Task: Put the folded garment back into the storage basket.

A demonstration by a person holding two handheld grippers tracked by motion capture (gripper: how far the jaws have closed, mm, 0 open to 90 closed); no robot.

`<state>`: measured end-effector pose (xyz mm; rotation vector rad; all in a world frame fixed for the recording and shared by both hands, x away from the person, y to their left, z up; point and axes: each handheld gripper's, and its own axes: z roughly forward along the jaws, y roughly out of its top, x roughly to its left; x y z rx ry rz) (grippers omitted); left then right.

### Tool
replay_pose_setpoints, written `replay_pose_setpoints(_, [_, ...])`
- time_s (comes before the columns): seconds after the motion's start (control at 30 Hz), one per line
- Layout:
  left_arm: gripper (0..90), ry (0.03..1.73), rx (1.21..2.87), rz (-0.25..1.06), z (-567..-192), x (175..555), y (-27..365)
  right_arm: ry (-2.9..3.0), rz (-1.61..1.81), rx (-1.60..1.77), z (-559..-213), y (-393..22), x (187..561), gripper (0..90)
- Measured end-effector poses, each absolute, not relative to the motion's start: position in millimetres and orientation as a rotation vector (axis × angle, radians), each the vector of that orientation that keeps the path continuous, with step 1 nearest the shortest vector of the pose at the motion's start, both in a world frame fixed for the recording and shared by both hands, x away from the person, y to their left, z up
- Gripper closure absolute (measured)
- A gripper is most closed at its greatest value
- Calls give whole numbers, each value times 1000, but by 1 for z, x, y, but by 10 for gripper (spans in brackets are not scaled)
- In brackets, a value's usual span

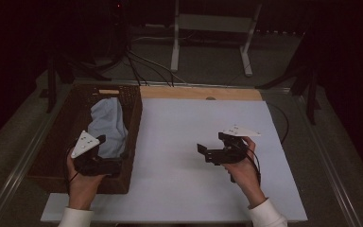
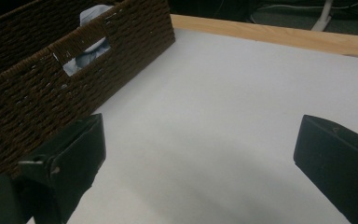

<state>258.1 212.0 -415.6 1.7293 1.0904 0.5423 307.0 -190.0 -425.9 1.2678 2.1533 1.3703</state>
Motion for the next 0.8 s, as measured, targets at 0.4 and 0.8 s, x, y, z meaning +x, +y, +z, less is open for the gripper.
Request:
replay_pose_setpoints(0.4, [1,1097,1702,527,-418,257,214,2106,1382,1291,-432,-224,292,26])
replay_pose_setpoints(0.8, [1,1084,1694,530,-419,255,215,2032,1423,1318,-432,-252,275,26])
